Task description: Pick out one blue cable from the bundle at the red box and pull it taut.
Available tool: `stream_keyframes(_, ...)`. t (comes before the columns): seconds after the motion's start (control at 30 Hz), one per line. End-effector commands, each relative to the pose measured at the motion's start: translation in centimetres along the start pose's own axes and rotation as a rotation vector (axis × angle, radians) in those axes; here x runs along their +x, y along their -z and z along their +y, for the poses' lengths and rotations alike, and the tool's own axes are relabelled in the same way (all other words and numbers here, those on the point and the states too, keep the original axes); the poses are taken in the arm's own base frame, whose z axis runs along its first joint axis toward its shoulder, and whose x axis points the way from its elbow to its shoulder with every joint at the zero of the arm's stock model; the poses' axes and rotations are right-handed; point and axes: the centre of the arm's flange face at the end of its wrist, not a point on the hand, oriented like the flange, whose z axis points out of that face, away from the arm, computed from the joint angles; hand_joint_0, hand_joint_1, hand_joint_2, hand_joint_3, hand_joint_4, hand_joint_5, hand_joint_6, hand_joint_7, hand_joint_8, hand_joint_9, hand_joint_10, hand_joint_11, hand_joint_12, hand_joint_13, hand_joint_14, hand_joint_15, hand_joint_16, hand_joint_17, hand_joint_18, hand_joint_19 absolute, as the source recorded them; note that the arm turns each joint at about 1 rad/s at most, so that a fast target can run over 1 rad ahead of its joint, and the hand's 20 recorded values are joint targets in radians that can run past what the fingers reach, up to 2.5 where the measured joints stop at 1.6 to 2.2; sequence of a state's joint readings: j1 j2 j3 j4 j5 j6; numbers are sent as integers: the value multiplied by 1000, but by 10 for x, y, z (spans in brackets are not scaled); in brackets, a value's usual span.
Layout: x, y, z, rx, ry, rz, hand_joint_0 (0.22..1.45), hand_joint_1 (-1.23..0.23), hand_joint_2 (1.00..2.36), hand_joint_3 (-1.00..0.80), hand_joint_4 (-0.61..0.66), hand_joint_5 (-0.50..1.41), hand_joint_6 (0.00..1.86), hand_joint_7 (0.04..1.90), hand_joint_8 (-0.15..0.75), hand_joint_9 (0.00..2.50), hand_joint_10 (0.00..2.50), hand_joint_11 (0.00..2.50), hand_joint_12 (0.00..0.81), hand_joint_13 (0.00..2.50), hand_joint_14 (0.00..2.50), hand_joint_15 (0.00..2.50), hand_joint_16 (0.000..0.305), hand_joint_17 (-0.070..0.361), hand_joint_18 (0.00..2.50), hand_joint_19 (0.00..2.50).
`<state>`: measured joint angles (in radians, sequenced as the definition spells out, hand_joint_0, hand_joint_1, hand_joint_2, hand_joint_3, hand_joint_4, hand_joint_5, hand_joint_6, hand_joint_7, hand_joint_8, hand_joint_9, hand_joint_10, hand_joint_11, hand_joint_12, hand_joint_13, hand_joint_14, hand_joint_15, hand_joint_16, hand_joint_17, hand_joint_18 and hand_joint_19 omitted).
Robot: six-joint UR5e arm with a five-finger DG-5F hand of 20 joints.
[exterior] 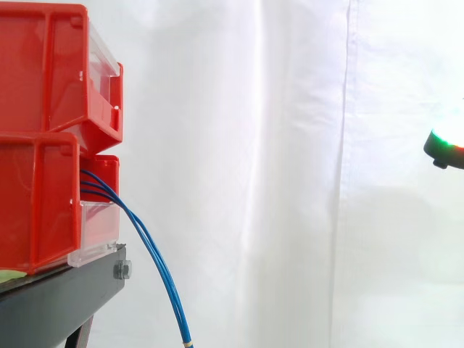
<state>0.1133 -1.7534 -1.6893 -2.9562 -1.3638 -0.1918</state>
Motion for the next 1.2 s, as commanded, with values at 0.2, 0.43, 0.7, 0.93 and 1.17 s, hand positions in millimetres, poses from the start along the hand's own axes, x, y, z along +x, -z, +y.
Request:
stream_keyframes(0.2, 0, 0, 0, -1, 0, 0, 611, -494, 1002, -472, 264, -162, 503, 804, 256, 836, 16, 390, 369, 677, 13, 313, 58, 130, 658, 699)
stream_keyframes(0.43, 0, 0, 0, -1, 0, 0, 608, -494, 1003, -468, 270, -161, 503, 803, 258, 842, 16, 388, 368, 686, 13, 318, 58, 131, 662, 709)
stream_keyframes(0.7, 0, 0, 0, 1, 0, 0, 608, -493, 1003, -470, 274, -159, 503, 799, 260, 853, 16, 396, 371, 698, 14, 320, 58, 132, 669, 705)
stream_keyframes(0.93, 0, 0, -1, 1, 0, 0, 608, -492, 1003, -469, 276, -158, 503, 802, 260, 862, 16, 382, 375, 707, 15, 327, 58, 131, 671, 708)
stream_keyframes(1.17, 0, 0, -1, 1, 0, 0, 608, -493, 1003, -468, 279, -158, 503, 806, 259, 867, 18, 393, 374, 708, 14, 332, 59, 132, 673, 707)
